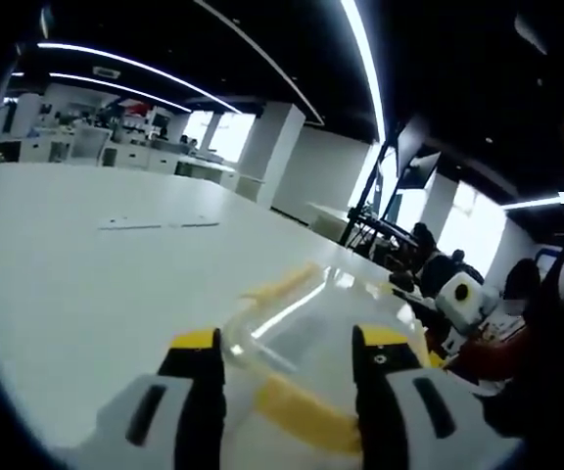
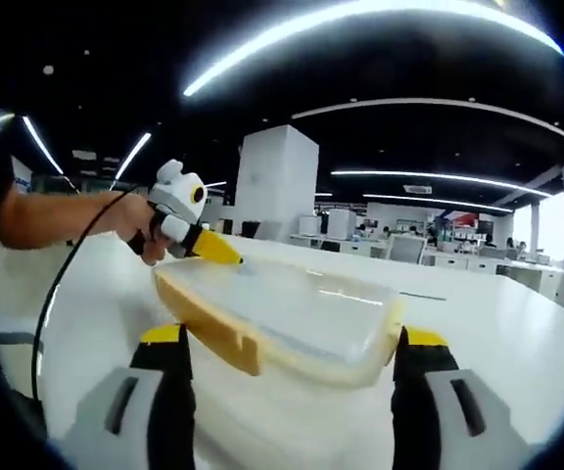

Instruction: Snap each plastic latch of the storage box into its locked position after aligning the lid with the box until every specified latch is closed and the lid sits flush.

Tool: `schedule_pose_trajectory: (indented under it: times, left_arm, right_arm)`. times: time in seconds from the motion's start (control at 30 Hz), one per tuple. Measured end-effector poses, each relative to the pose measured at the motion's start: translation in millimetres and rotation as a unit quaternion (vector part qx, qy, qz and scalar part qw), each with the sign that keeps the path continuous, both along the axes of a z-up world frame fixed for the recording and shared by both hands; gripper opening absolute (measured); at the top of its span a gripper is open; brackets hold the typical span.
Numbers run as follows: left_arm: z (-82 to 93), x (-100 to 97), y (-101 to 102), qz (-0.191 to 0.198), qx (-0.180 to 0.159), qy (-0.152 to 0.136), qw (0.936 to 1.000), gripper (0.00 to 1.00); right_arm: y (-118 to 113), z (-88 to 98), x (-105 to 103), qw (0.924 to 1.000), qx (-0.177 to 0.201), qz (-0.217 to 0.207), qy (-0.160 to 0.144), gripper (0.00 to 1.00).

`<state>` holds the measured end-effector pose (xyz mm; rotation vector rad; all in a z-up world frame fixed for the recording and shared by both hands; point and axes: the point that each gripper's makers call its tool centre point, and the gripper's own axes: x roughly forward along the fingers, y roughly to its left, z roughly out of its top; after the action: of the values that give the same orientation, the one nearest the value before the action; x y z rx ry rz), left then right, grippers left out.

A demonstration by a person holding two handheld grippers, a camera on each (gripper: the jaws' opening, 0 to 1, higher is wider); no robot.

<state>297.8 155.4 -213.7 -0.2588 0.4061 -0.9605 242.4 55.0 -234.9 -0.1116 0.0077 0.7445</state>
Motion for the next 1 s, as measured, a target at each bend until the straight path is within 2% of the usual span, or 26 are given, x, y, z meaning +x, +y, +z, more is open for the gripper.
schedule_pose_trajectory:
  times: [0.2, 0.43, 0.47, 0.53, 0.6, 0.73, 0.93, 0.97, 1.0]
  left_arm:
    - [1.0, -0.5, 1.2, 0.001, -0.007, -0.004, 1.0000, 0.51]
    - [2.6, -2.2, 5.4, 0.013, -0.025, -0.011, 0.9996, 0.50]
    - [3.2, -2.1, 6.4, 0.016, -0.027, -0.014, 0.9994, 0.50]
    - [8.5, -2.6, 8.5, 0.024, -0.027, -0.046, 0.9983, 0.50]
    - [10.7, -5.7, 8.4, 0.022, -0.021, -0.064, 0.9975, 0.52]
    - [13.4, -12.2, 11.1, 0.017, -0.019, -0.070, 0.9973, 0.55]
    - [20.7, -14.7, 22.3, 0.036, -0.013, -0.087, 0.9955, 0.57]
    - [23.1, -14.7, 25.8, 0.044, -0.011, -0.093, 0.9946, 0.57]
    - [24.1, -15.9, 28.3, 0.049, -0.009, -0.096, 0.9941, 0.56]
  right_arm:
    - [4.3, 1.3, 0.6, 1.0000, -0.004, 0.007, 0.004, 0.85]
    - [4.6, 1.4, 3.1, 0.9992, -0.012, 0.037, -0.002, 0.83]
    - [1.9, -1.0, 6.1, 0.9988, -0.035, 0.033, -0.014, 0.83]
    - [3.0, 1.7, 5.0, 0.9985, -0.027, 0.047, -0.012, 0.83]
    - [3.8, 2.9, 4.9, 0.9981, -0.031, 0.052, -0.012, 0.83]
    - [1.8, 4.6, 2.9, 0.9969, -0.039, 0.066, -0.018, 0.82]
    - [-7.5, 12.6, 2.8, 0.9935, -0.071, 0.083, -0.034, 0.84]
    - [-7.9, 18.4, -0.7, 0.9897, -0.085, 0.107, -0.043, 0.84]
    - [-7.7, 19.8, -3.5, 0.9874, -0.092, 0.123, -0.037, 0.84]
